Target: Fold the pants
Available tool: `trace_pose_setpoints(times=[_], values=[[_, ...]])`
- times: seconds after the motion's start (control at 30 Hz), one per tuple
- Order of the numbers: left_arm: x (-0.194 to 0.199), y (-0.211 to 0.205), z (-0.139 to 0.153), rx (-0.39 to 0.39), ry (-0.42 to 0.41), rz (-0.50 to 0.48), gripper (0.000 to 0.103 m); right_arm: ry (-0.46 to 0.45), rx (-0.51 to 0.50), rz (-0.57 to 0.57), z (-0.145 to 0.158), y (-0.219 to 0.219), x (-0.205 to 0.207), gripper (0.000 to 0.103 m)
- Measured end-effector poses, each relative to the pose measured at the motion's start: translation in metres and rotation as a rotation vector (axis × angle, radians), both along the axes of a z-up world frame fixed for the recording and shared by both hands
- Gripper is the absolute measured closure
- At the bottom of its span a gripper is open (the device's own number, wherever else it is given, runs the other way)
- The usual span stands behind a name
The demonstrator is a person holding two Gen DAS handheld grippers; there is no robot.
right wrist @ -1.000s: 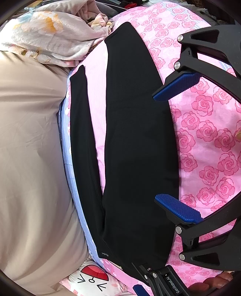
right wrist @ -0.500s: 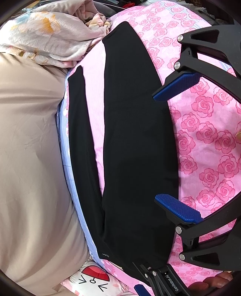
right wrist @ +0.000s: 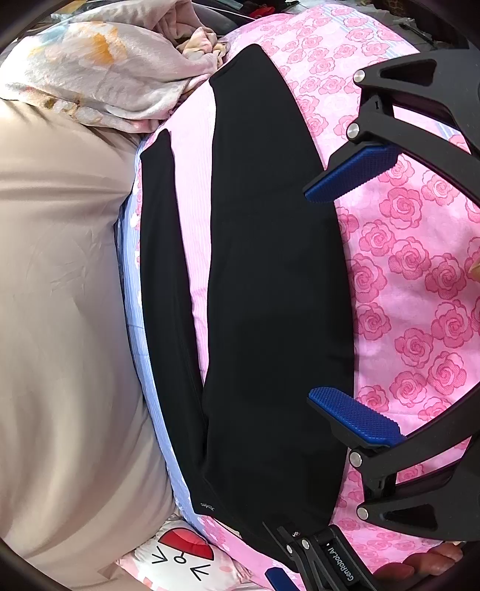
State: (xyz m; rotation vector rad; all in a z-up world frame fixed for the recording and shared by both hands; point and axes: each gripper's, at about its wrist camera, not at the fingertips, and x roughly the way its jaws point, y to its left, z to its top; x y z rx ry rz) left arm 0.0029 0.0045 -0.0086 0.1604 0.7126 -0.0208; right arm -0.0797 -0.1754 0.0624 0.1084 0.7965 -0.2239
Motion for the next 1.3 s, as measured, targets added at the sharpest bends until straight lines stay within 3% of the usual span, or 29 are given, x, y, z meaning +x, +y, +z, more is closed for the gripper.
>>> trace_pose_setpoints(times=[1.3], values=[[0.005, -0.0002, 0.0009, 0.009, 0.0, 0.005, 0.005, 0.011, 0.008, -0.002, -0.0033, -0.0019, 0.0037, 0.005]])
